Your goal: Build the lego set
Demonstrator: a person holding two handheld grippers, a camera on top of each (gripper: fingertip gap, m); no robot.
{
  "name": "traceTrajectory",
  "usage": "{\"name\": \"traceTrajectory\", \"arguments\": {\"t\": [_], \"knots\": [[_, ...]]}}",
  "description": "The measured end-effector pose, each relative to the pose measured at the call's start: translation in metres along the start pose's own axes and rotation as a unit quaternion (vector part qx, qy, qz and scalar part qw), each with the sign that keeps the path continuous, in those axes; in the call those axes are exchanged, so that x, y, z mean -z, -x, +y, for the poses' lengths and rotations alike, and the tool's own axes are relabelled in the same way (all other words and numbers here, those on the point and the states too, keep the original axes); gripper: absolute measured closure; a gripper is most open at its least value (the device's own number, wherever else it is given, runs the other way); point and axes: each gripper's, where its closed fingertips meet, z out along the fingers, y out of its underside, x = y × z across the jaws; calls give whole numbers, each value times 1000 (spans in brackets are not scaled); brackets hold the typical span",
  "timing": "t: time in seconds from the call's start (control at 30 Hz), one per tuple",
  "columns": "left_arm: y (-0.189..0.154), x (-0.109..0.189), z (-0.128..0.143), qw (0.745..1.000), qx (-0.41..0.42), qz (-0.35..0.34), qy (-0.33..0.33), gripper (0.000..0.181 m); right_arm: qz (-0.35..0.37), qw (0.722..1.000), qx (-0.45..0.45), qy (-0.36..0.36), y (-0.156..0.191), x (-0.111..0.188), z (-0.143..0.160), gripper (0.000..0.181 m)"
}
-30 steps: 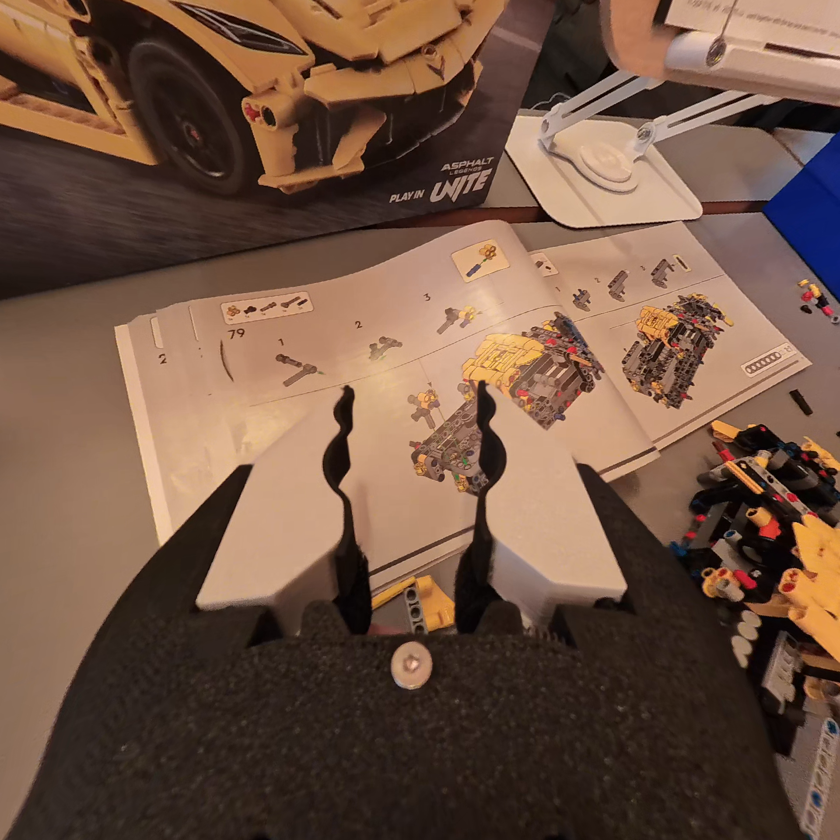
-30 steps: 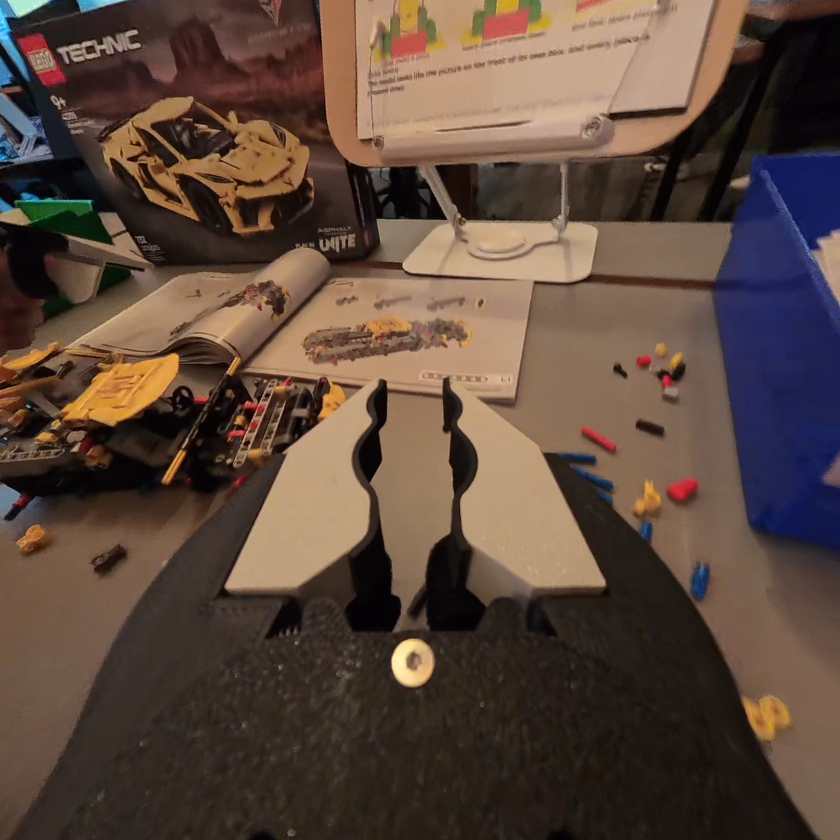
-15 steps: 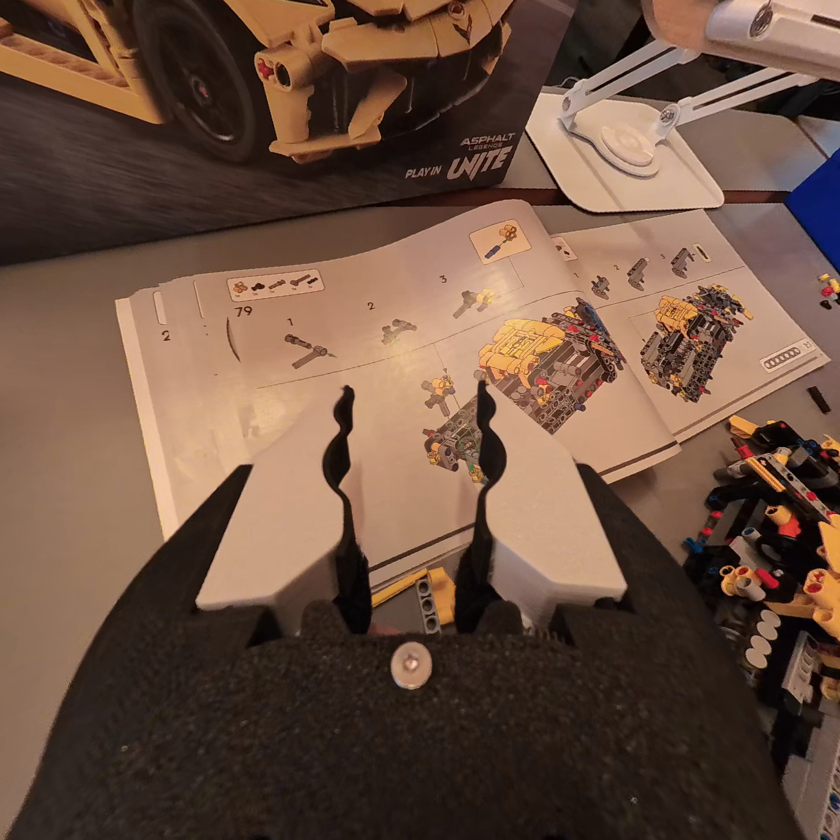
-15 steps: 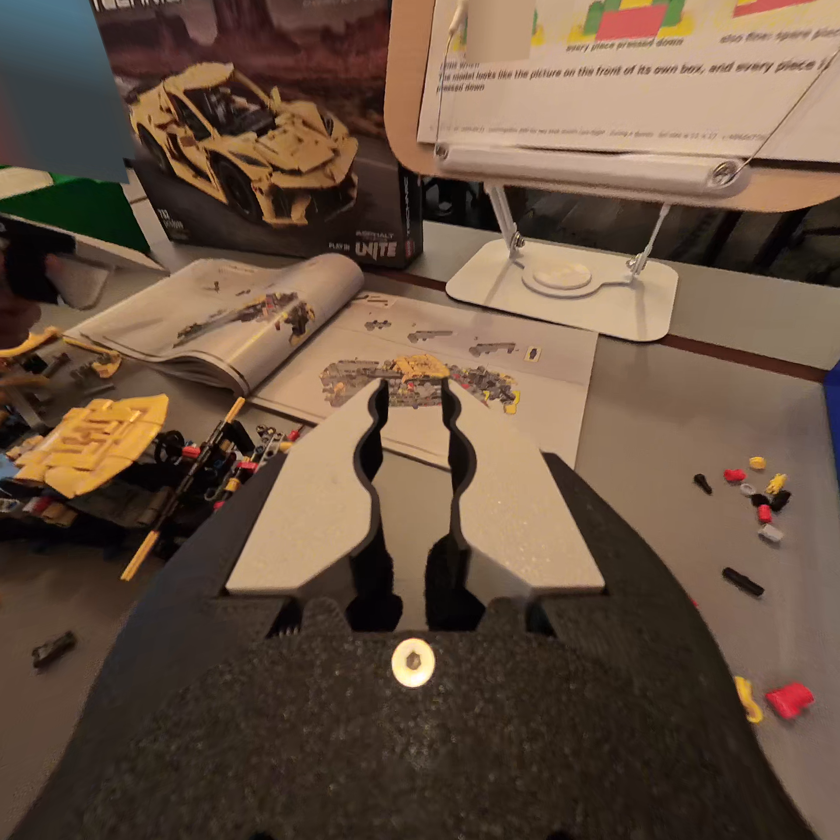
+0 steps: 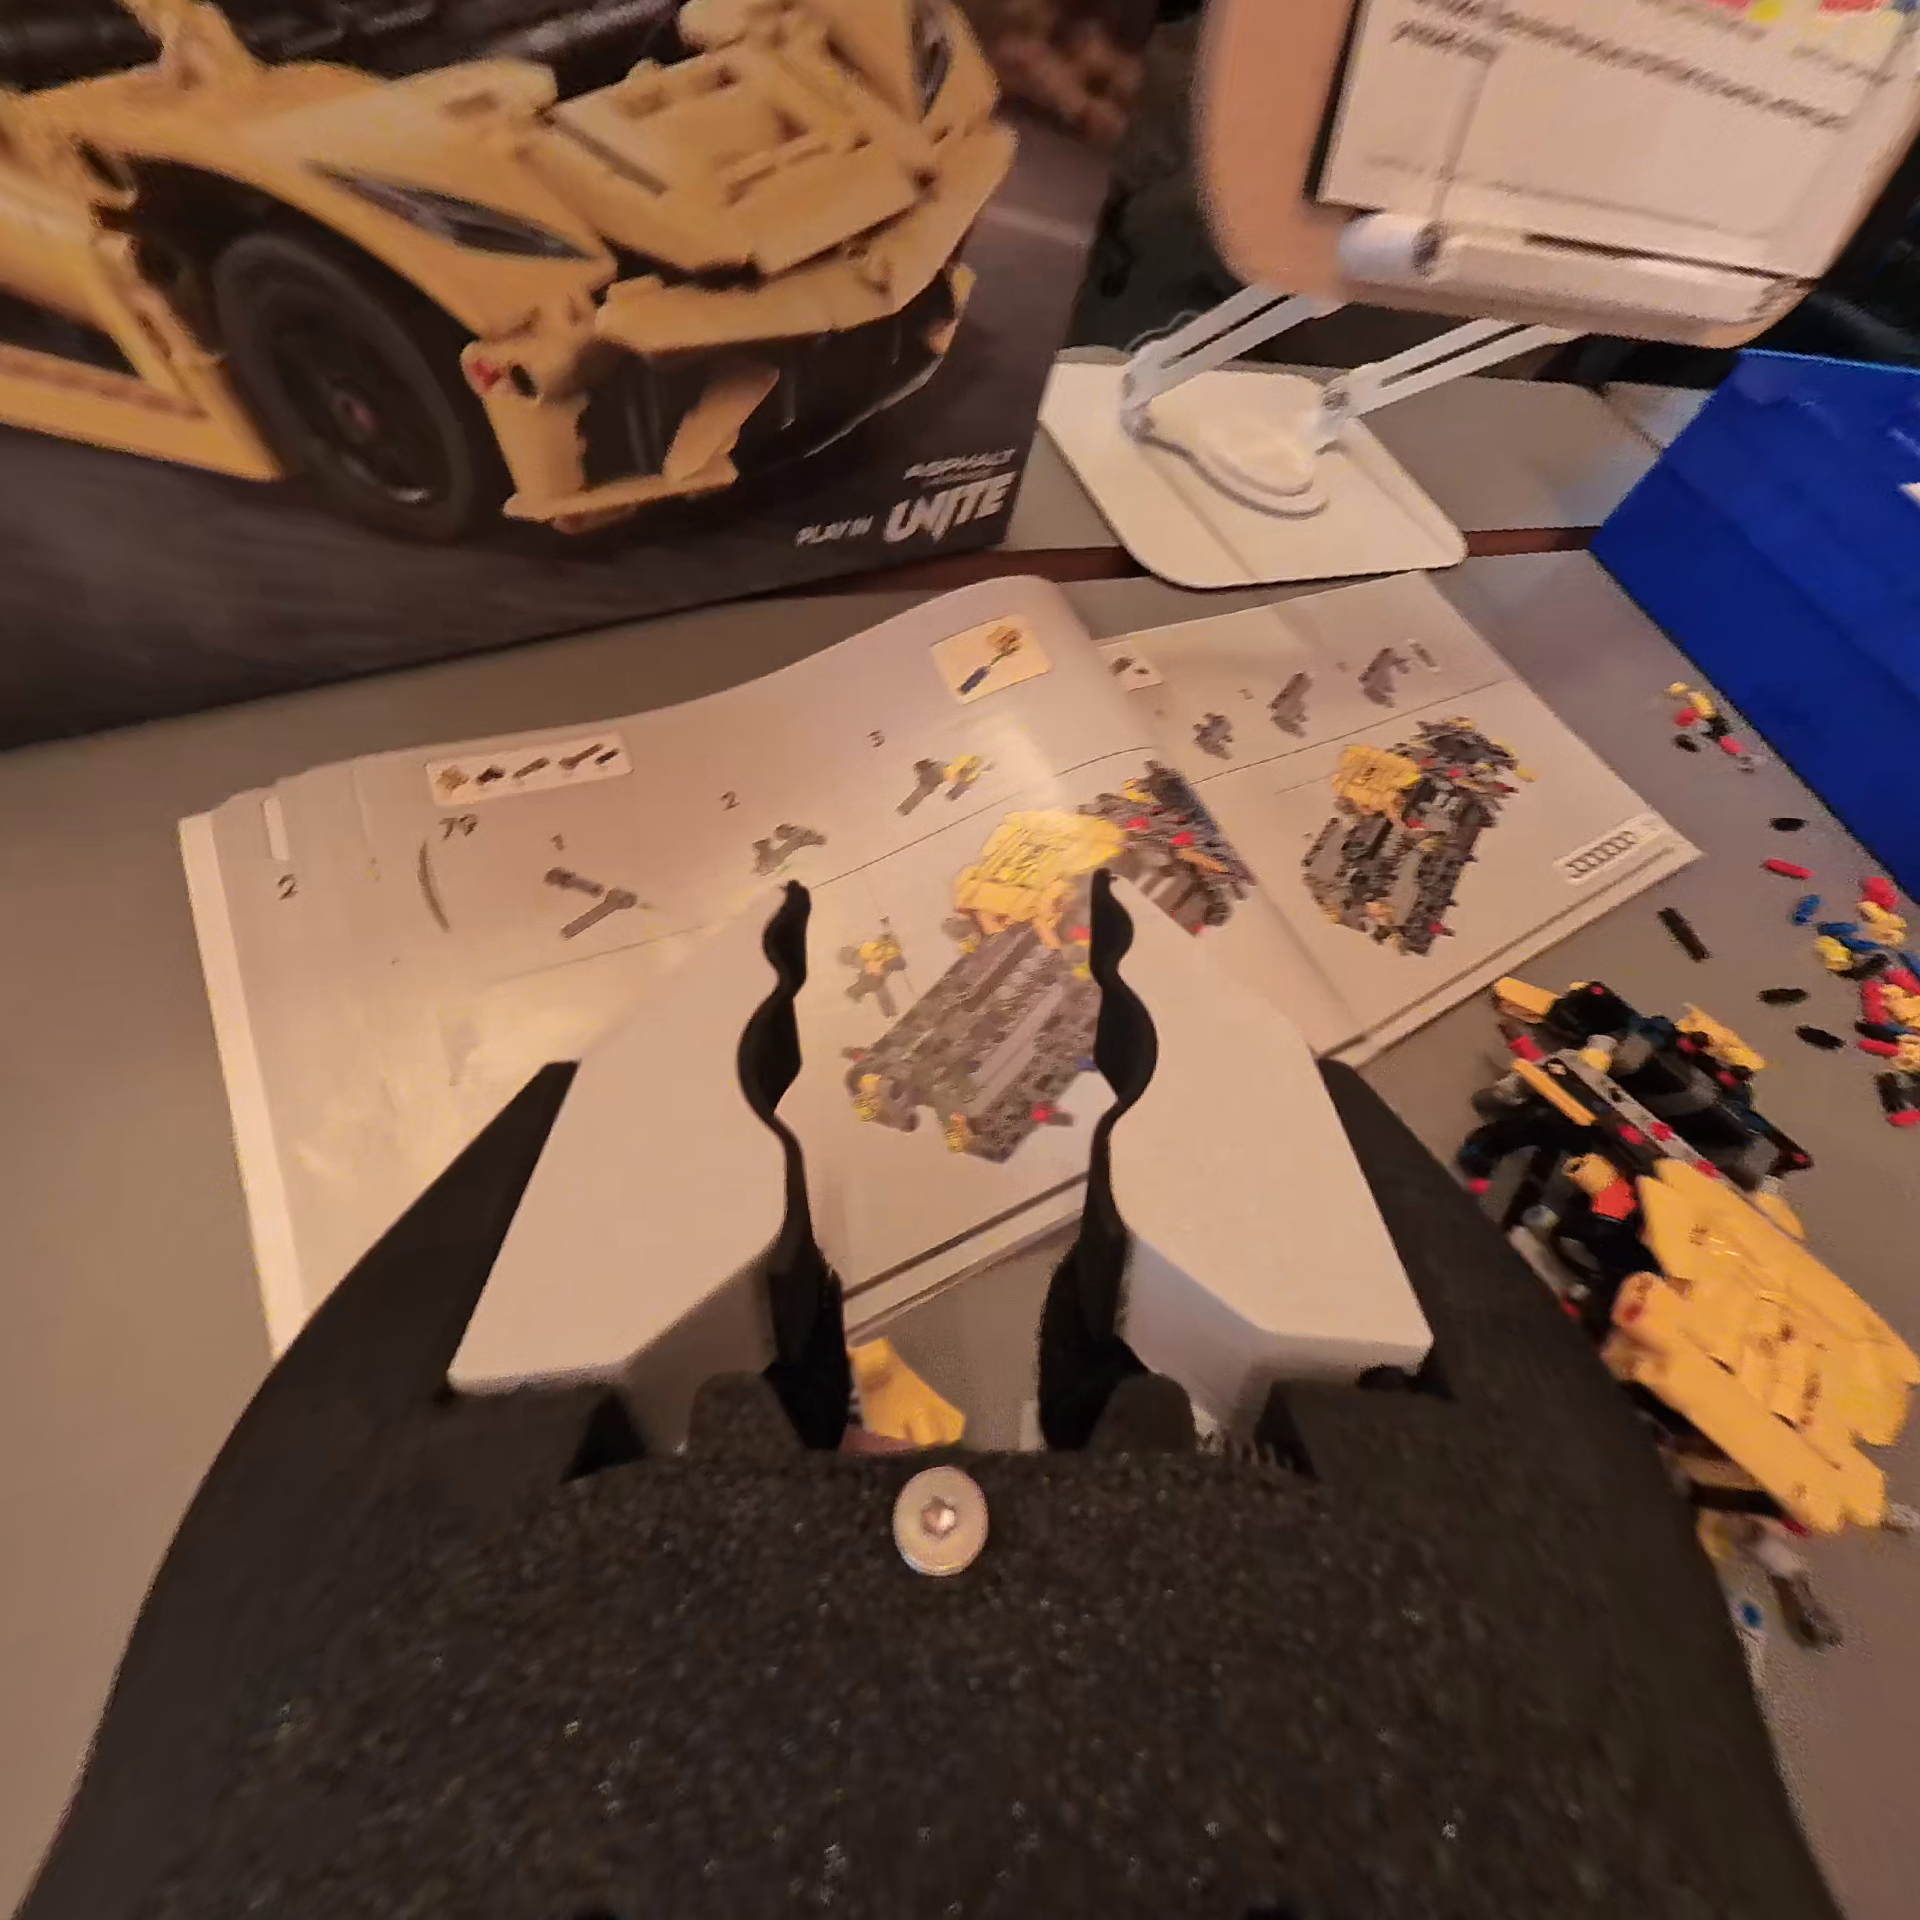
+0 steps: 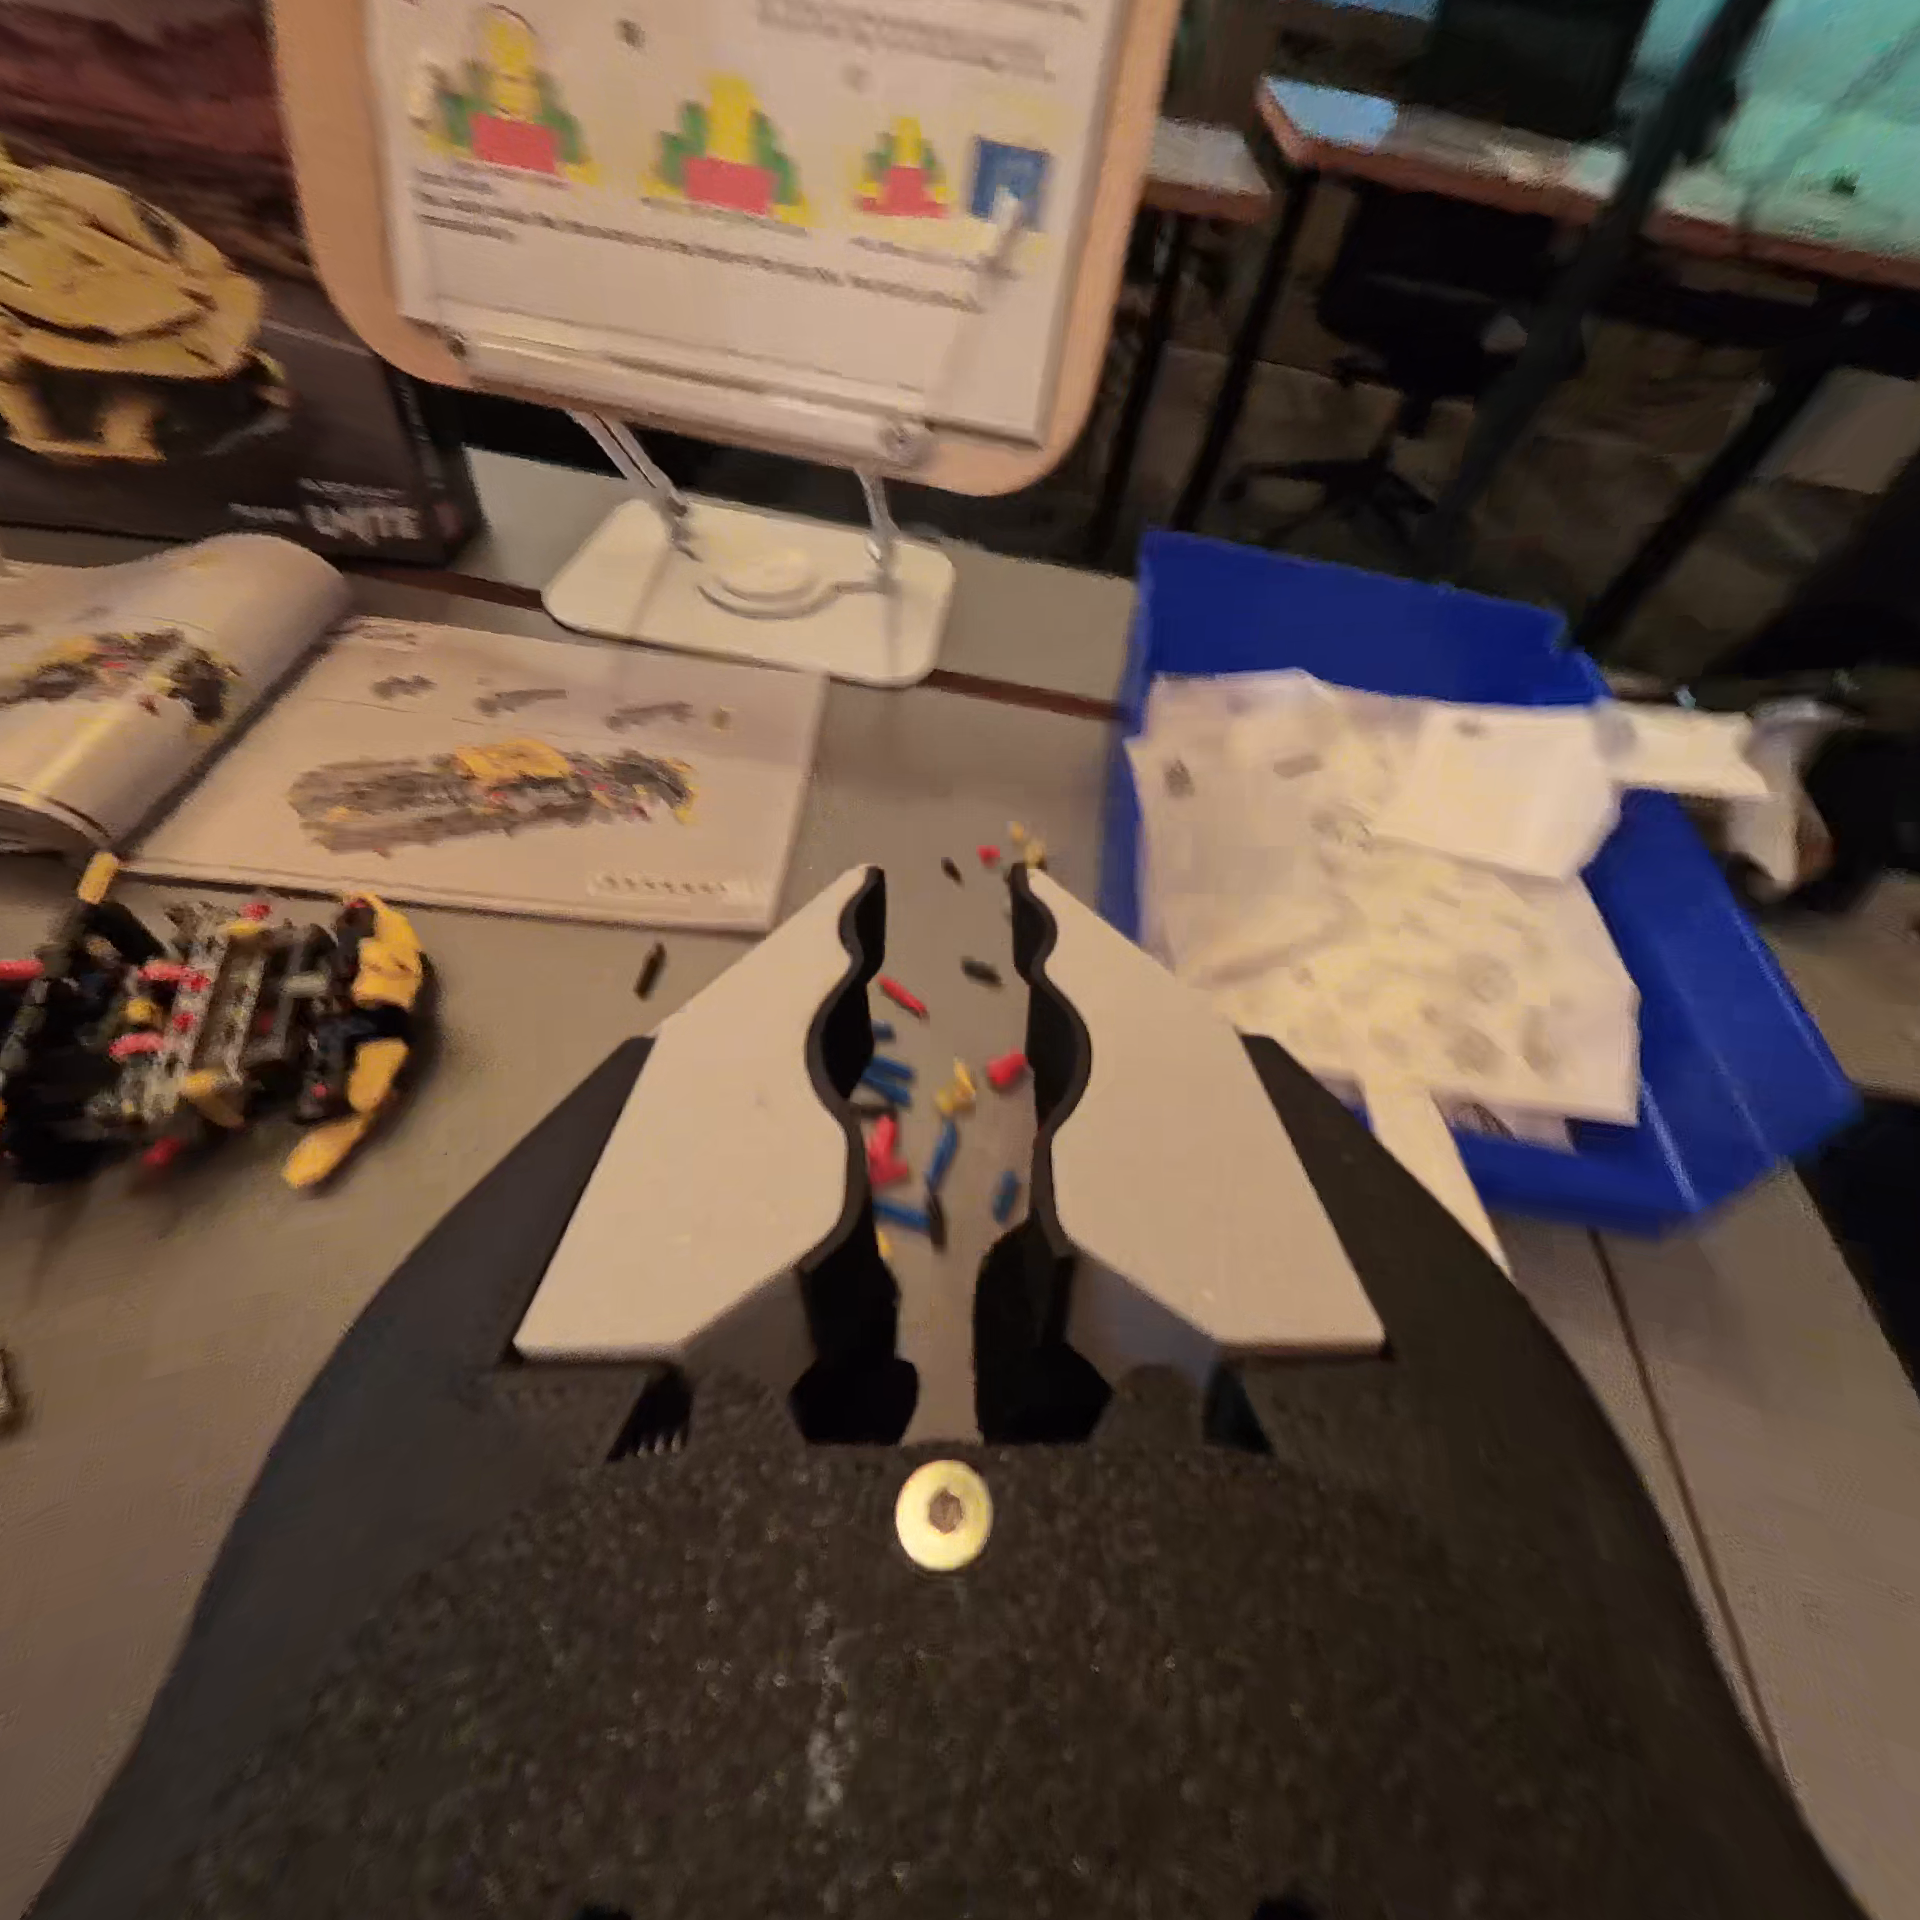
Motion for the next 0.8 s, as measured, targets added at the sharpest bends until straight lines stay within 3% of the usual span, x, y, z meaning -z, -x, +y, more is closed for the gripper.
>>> {"name": "traceTrajectory", "arguments": {"t": [0.07,0.17,0.3,0.37,0.47,0.63,0.8], "knots": [[-20,4,-7,1000,-21,17,-12,126,9,999,-22,44,-18,15,25,158],[-60,7,-11,997,-57,55,-22,127,-17,993,-54,99,-21,14,67,156],[-164,32,-16,975,-62,212,-31,127,-24,984,-57,165,-25,-8,121,155],[-216,46,-1,956,-91,280,-5,127,-52,981,-87,168,-19,-20,133,155],[-267,53,28,934,-107,338,48,127,-53,978,-99,177,-20,-37,143,158],[-291,45,54,926,-162,332,72,127,-23,974,-73,213,-24,-52,155,163],[-279,38,51,933,-176,309,64,127,-31,976,-44,210,-17,-55,156,171]]}}
